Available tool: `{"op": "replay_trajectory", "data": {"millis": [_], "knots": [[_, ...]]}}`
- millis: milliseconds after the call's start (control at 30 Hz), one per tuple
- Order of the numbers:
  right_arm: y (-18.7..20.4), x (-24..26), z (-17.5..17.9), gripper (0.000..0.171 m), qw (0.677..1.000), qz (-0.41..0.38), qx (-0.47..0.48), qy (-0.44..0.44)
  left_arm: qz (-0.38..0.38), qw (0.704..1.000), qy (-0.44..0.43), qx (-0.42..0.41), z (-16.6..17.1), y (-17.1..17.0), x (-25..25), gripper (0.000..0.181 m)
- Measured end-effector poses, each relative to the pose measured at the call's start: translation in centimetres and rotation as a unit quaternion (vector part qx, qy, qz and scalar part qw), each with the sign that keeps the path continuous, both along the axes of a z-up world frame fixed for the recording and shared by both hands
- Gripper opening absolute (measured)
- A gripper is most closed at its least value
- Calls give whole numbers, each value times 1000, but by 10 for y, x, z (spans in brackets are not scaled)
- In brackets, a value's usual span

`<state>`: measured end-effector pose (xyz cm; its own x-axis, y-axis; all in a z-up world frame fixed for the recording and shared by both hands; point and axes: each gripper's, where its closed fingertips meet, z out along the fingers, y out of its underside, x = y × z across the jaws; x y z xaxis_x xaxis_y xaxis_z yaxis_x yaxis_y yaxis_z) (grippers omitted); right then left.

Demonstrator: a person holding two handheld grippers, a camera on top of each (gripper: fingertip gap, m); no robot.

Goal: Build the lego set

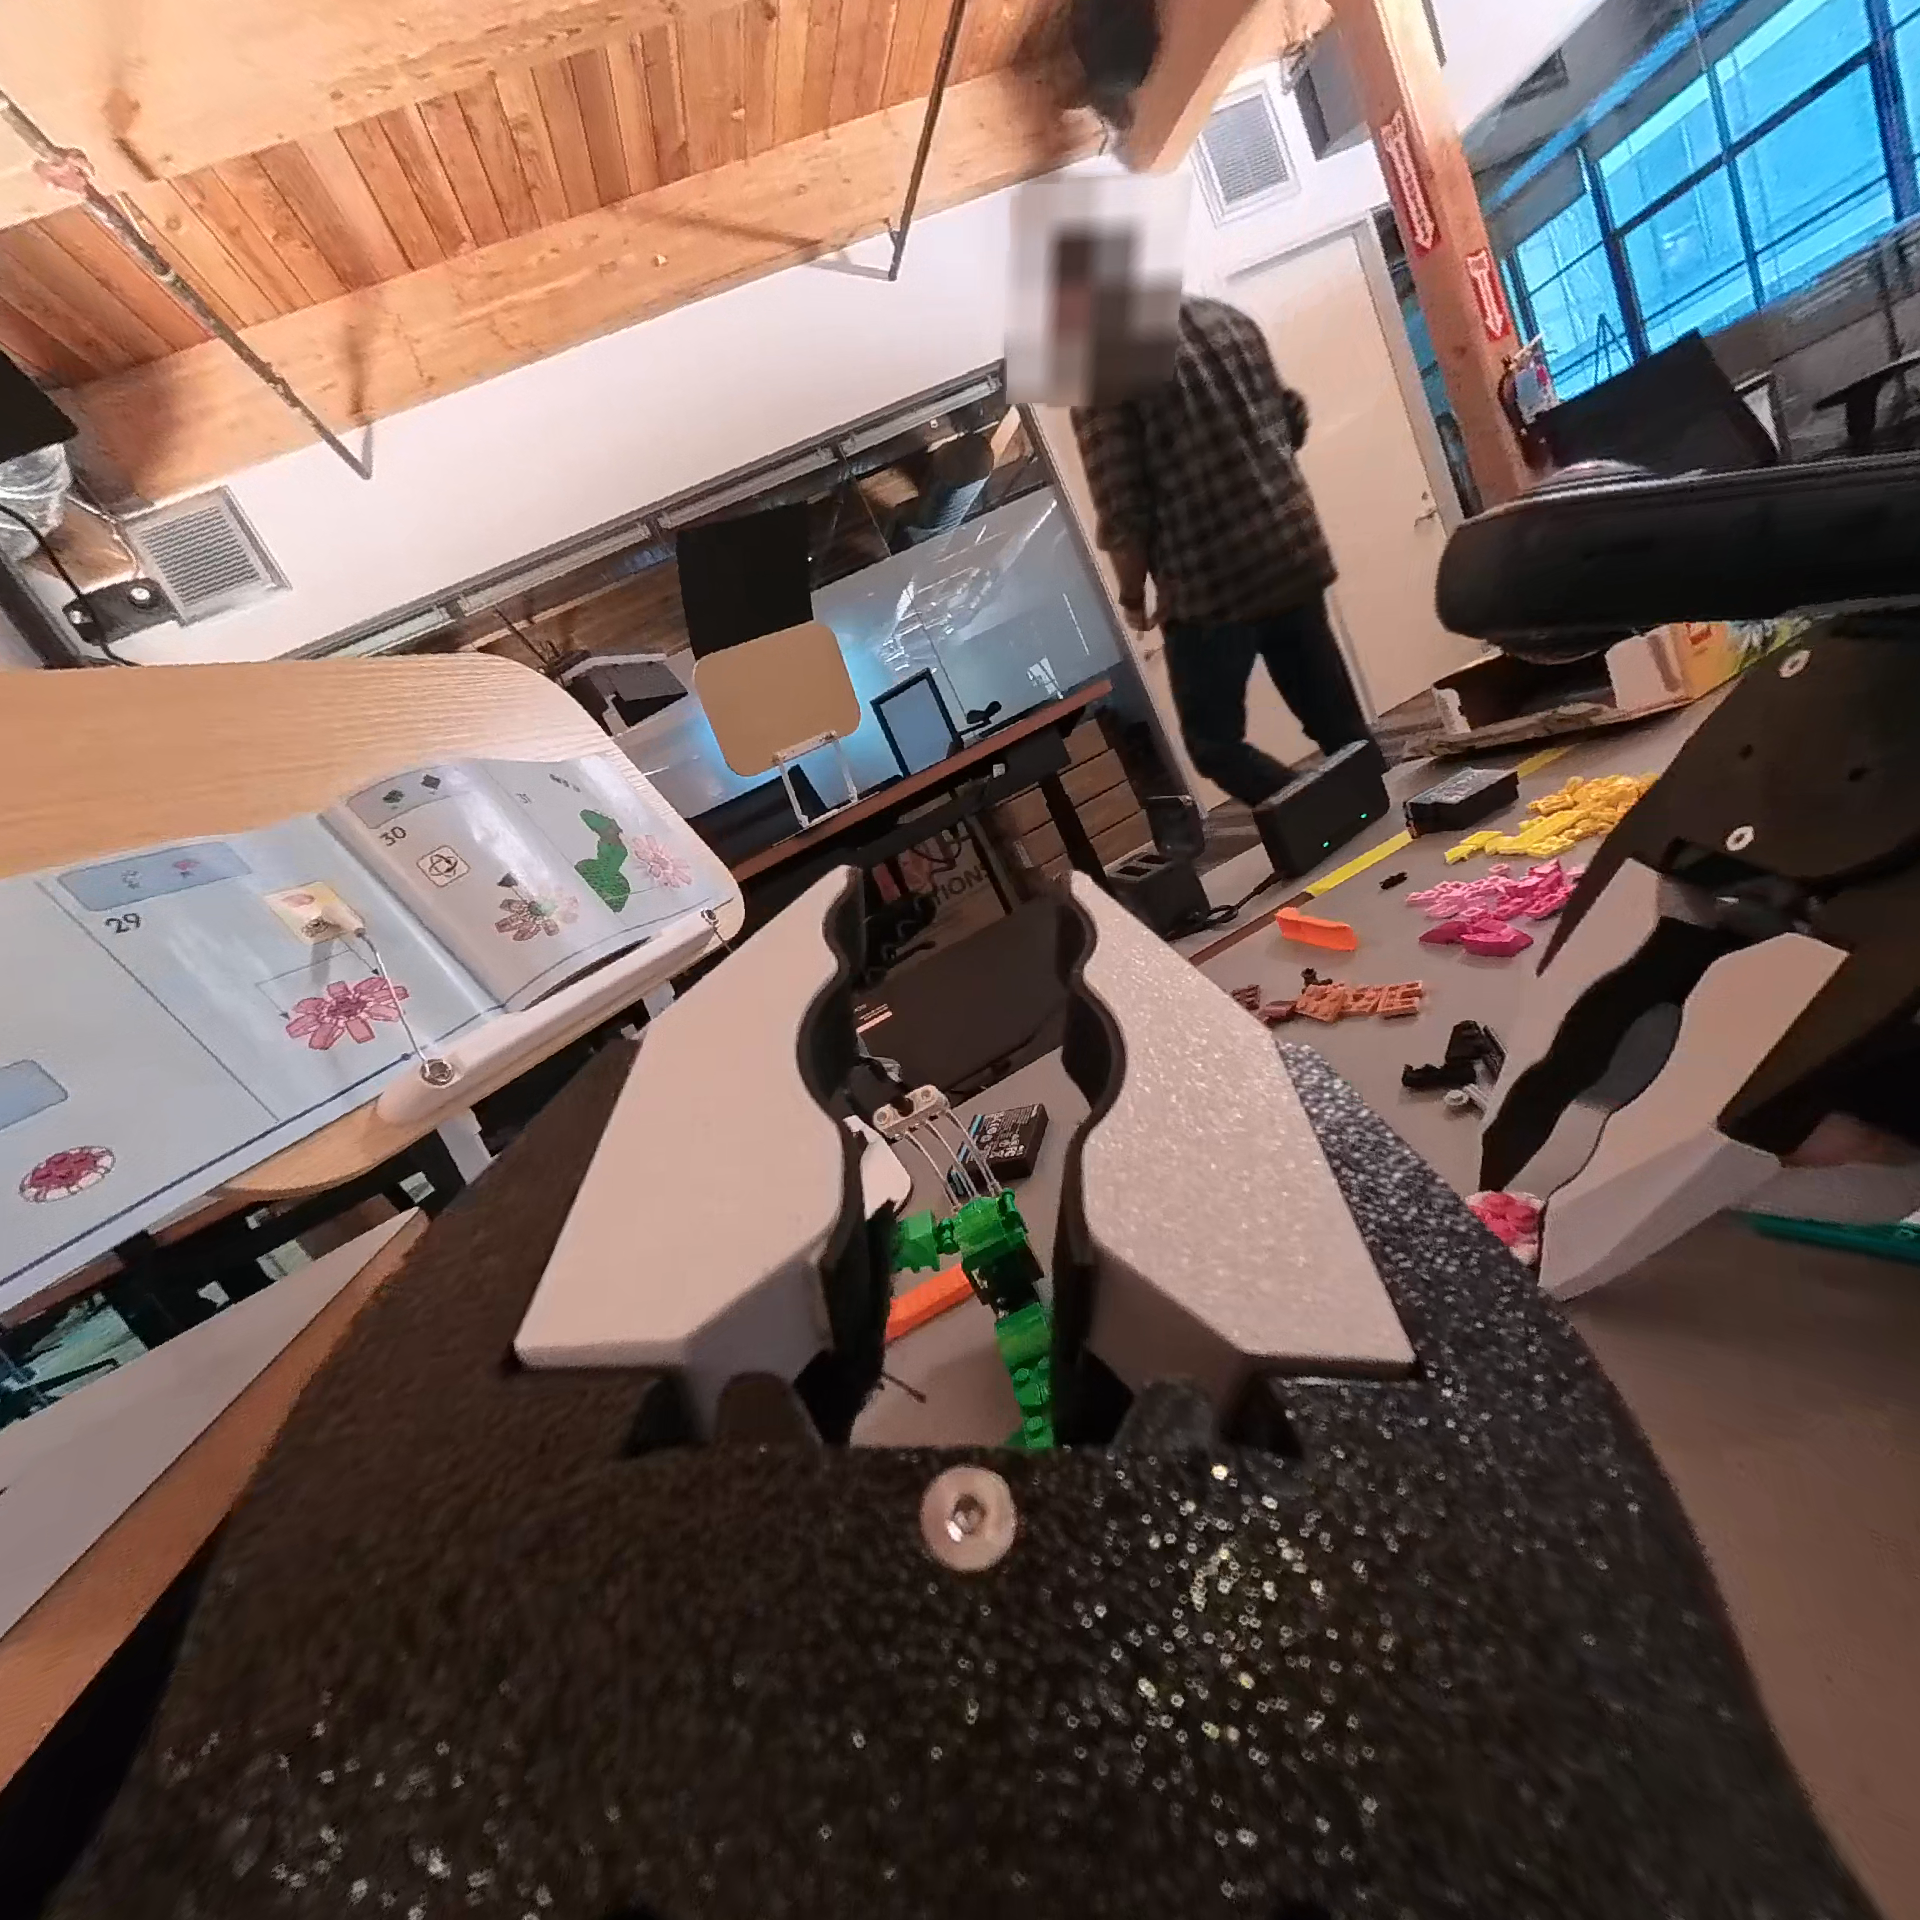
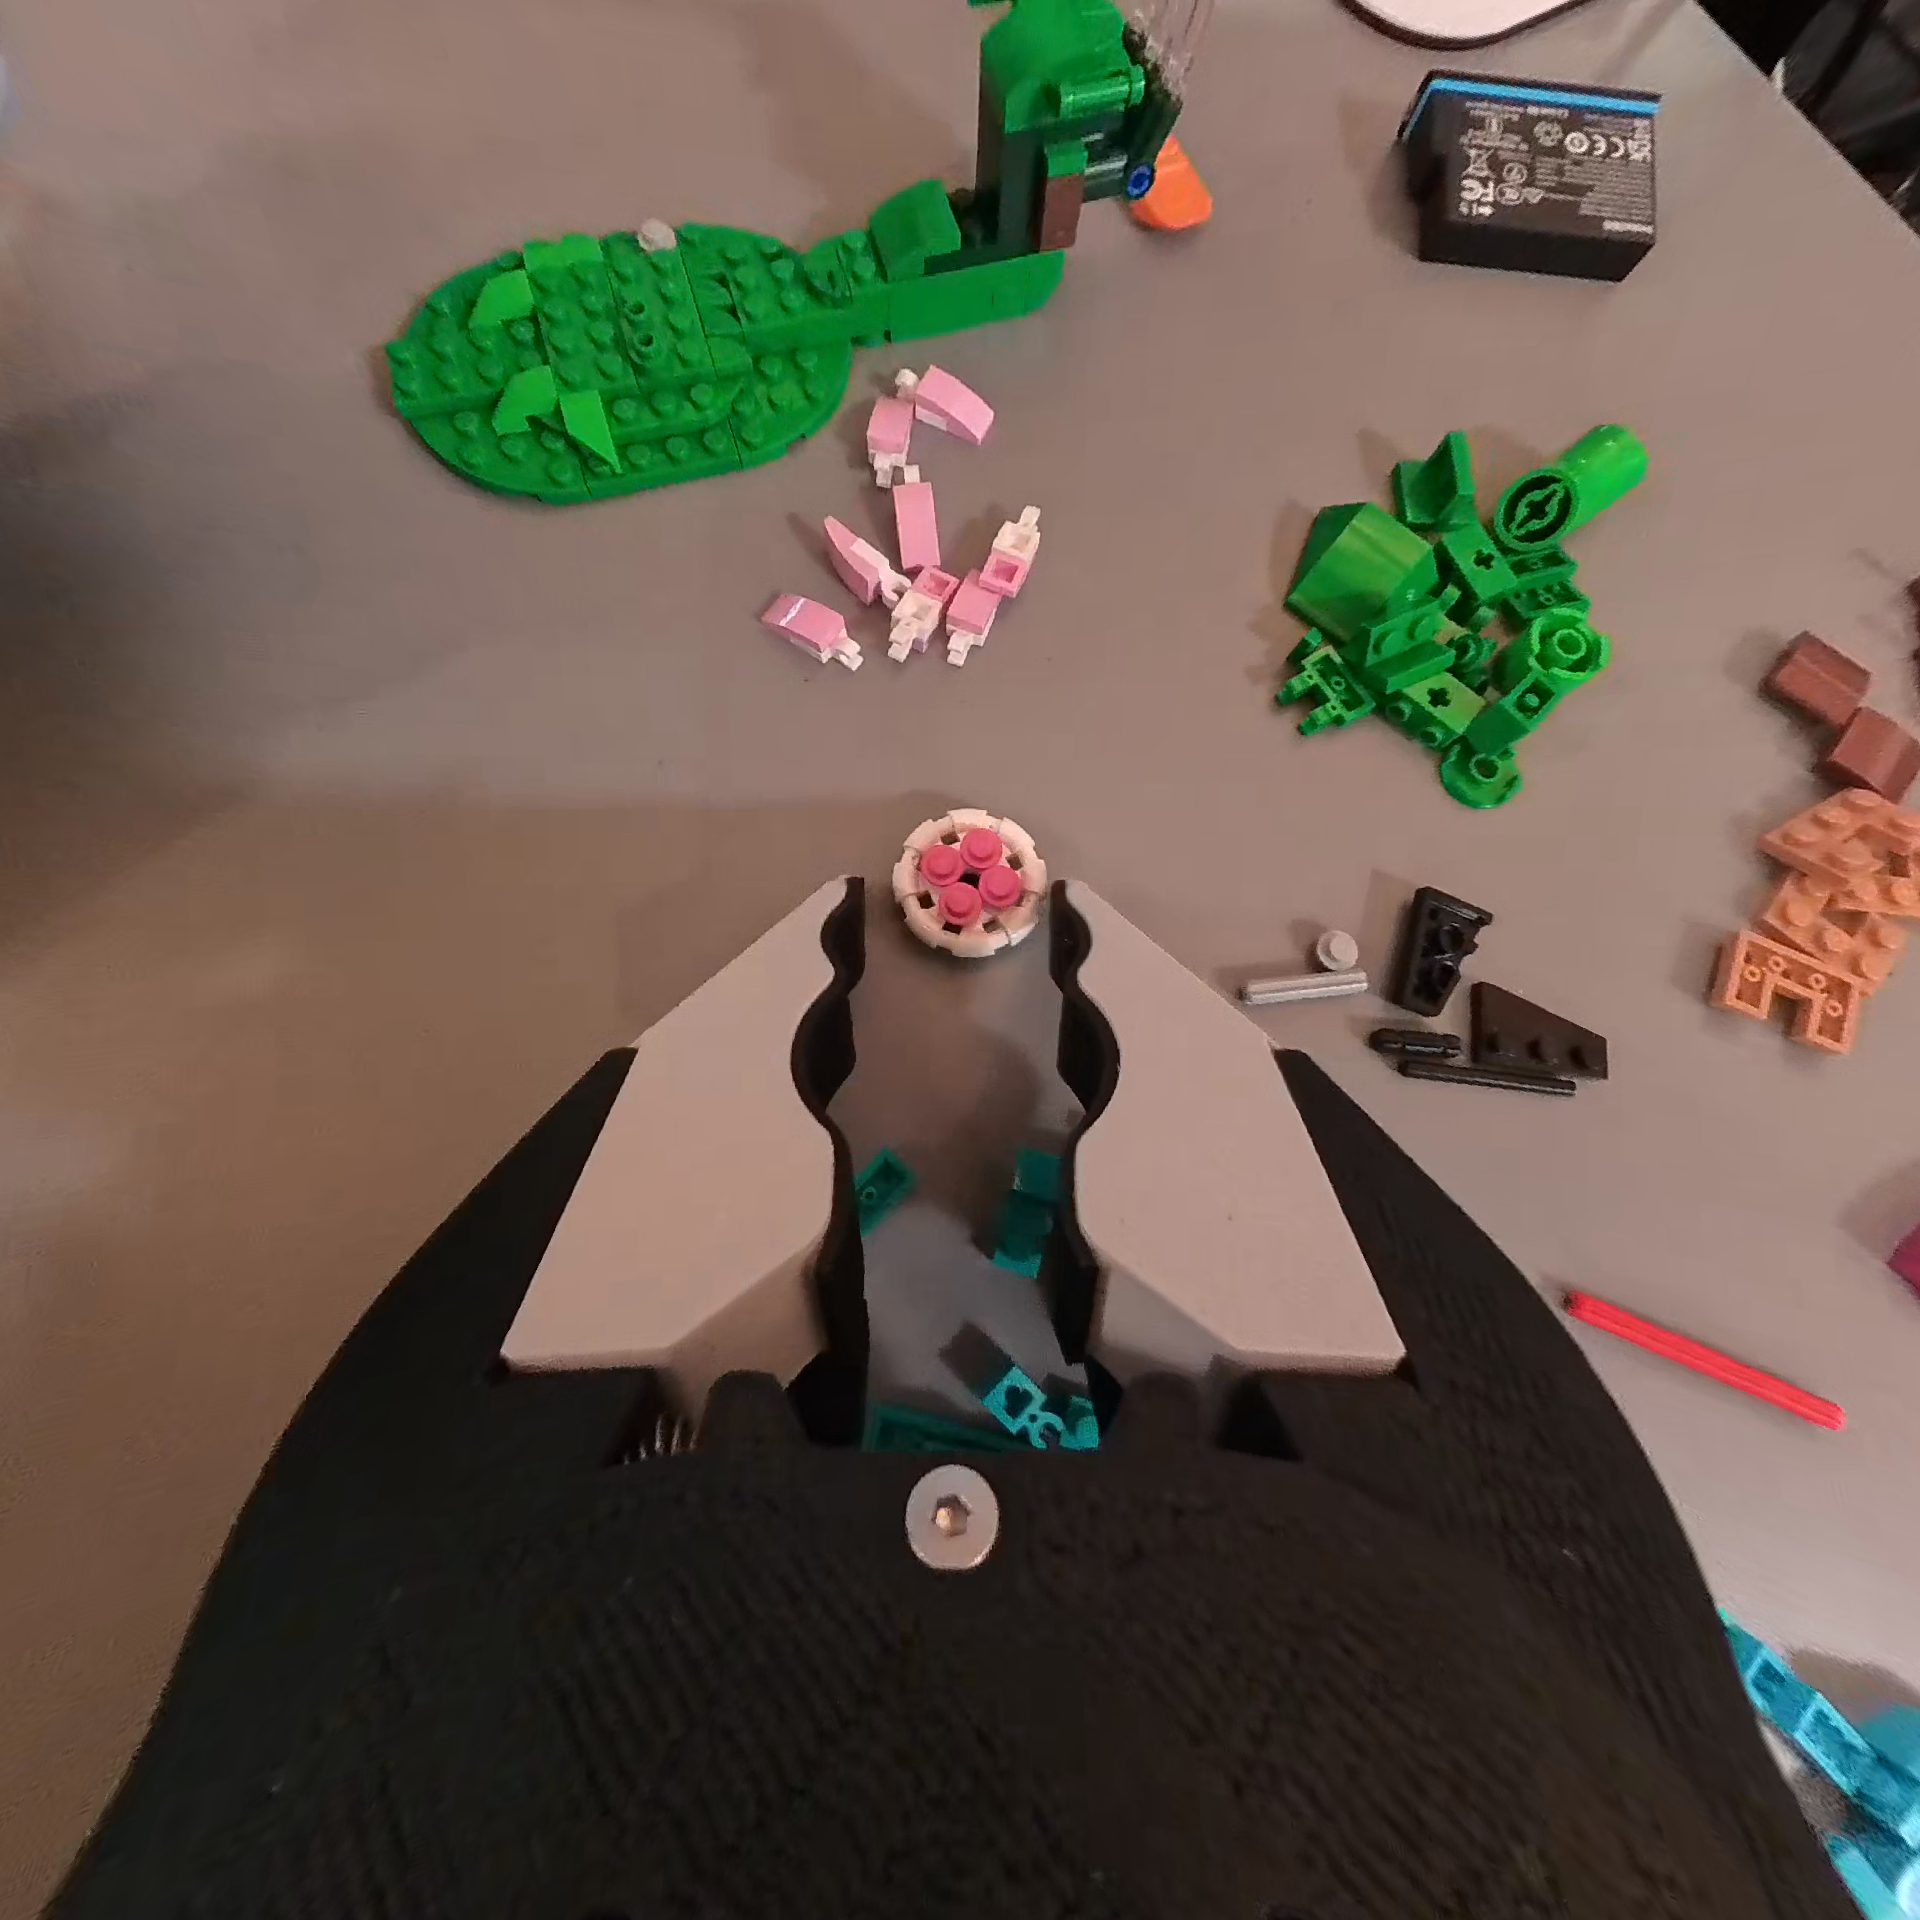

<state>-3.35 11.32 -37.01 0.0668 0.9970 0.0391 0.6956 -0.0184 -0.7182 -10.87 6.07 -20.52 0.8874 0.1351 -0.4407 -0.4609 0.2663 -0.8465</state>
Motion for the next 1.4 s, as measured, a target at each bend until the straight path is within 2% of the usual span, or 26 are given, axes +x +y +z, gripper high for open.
{"op": "replay_trajectory", "data": {"millis": [33, 167, 467, 767, 900, 967, 1100, 1200, 1400], "knots": [[1, 0, 0, 35, 1000, -3, 4, 2, 0, 1000, -2, 1, 0, 0, -1, 33], [-4, 0, 3, 28, 1000, 4, 9, 8, 0, 1000, -11, 2, 1, -1, -3, 33], [-39, -1, 4, 27, 998, 55, -5, 12, 1, 1000, 17, -14, -7, 4, 4, 33], [-78, -3, 3, 27, 991, 135, 5, 12, -1, 1000, 3, -10, -5, 2, 1, 33], [-79, -3, 3, 28, 991, 135, -2, 15, -1, 1000, 5, -11, -6, 2, 2, 33], [-79, -2, 3, 39, 991, 134, -7, 16, 0, 1000, 4, -11, -5, 2, 2, 33], [-73, -1, 19, 42, 990, 132, -21, 53, 4, 1000, 0, -3, -3, 1, -1, 32], [-55, 1, 33, 39, 989, 114, -38, 83, 8, 1000, -9, 2, -2, 0, -4, 32], [-34, -24, 28, 30, 993, 109, -2, 47, 10, 1000, -16, 13, 3, -3, -7, 32]]}}
